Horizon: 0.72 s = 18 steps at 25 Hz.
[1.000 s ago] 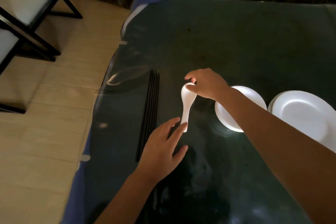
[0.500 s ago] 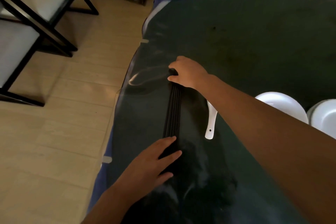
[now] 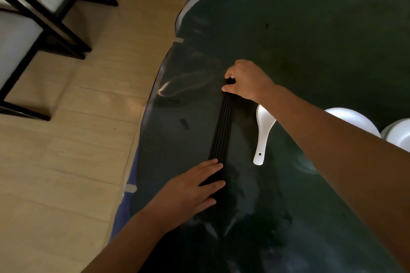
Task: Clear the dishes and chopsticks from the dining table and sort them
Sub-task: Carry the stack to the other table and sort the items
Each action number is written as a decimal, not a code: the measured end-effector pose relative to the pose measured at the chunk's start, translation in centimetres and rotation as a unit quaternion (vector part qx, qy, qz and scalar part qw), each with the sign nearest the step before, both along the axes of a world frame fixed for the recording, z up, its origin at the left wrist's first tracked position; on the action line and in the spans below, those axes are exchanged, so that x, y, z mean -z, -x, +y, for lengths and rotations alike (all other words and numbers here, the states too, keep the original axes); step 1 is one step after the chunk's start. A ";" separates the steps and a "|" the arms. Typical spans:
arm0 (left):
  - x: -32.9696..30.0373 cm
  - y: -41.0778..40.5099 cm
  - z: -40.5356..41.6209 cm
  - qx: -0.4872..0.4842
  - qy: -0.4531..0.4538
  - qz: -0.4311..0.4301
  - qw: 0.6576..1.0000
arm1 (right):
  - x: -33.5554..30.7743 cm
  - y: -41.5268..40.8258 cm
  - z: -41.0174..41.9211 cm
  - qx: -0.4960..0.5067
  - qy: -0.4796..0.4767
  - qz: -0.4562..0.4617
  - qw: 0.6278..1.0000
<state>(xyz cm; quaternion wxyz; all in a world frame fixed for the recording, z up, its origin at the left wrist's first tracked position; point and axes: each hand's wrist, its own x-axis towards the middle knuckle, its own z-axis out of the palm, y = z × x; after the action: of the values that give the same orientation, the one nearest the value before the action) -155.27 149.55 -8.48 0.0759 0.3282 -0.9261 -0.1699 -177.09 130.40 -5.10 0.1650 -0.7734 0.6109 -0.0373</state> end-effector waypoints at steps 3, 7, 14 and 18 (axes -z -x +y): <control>-0.3 0.8 -0.2 0.004 0.005 -0.011 1.000 | -0.1 0.5 0.0 -0.012 -0.006 0.014 1.000; -0.4 1.8 0.2 -0.009 0.001 0.003 1.000 | -0.2 0.8 0.3 -0.021 -0.012 0.017 1.000; -0.4 1.7 1.1 -0.007 0.045 -0.058 0.997 | 0.1 2.9 2.6 -0.071 -0.010 0.066 0.995; 0.3 1.7 1.6 0.008 0.071 -0.131 0.989 | 0.5 3.0 3.1 -0.106 -0.003 0.114 0.988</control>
<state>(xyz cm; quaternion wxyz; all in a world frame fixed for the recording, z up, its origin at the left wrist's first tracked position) -156.93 151.15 -8.80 -0.0244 0.3342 -0.9403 -0.0595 -180.07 133.45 -5.56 0.0995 -0.8325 0.5404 0.0705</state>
